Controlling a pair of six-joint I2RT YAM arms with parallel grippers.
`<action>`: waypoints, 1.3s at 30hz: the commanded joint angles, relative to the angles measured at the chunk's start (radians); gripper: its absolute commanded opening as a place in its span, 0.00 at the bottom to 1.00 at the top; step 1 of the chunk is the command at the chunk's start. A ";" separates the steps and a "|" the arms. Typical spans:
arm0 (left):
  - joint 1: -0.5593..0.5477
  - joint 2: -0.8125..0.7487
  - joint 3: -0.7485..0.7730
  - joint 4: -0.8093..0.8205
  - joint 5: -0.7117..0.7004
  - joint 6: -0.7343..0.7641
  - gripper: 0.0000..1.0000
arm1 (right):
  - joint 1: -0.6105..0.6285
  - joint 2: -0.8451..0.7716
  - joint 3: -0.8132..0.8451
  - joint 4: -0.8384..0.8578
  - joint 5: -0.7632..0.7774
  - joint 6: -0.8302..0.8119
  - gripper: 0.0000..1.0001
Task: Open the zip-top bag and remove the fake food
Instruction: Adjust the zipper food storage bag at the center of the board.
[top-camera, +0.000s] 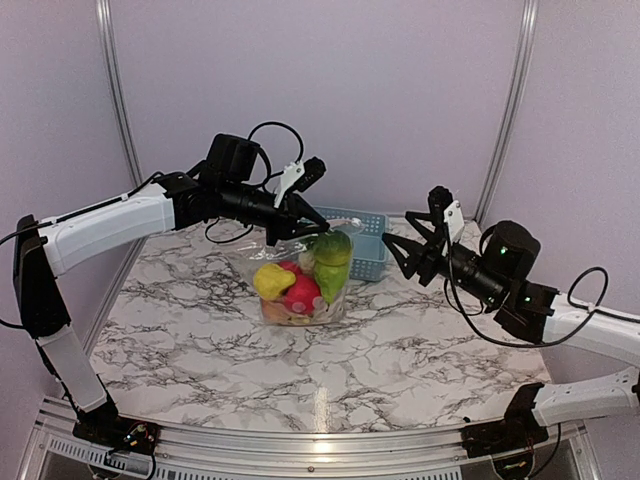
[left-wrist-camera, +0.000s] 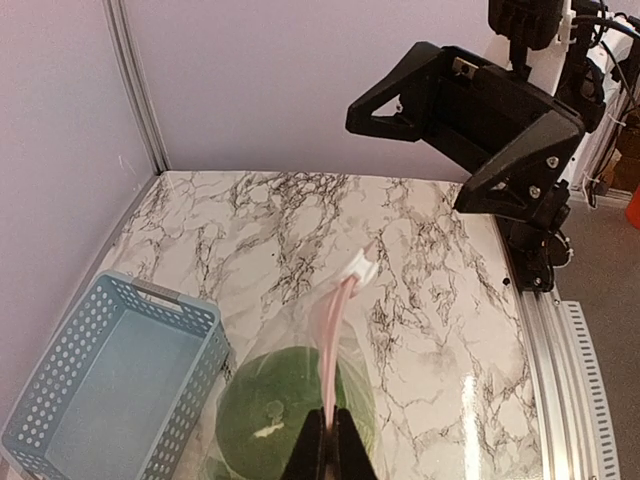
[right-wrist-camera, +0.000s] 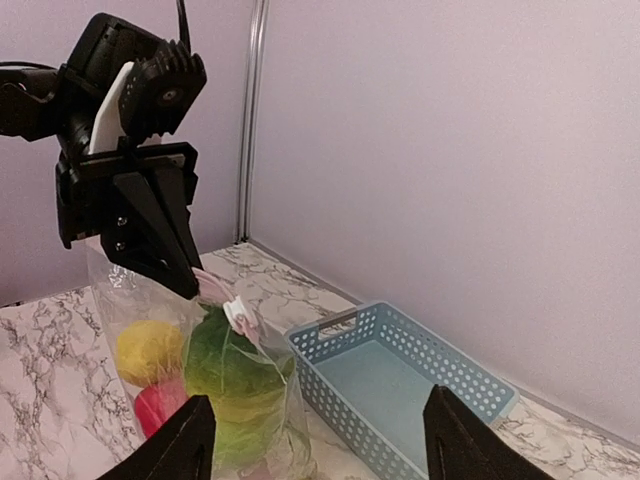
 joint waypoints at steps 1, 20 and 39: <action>0.004 -0.034 -0.015 0.064 0.034 -0.004 0.00 | -0.020 0.073 -0.030 0.287 -0.174 -0.036 0.69; 0.003 -0.058 -0.031 0.083 0.034 0.015 0.00 | -0.035 0.292 0.055 0.345 -0.270 -0.034 0.61; 0.002 -0.086 -0.054 0.079 0.031 0.048 0.00 | -0.038 0.391 0.145 0.294 -0.290 -0.021 0.25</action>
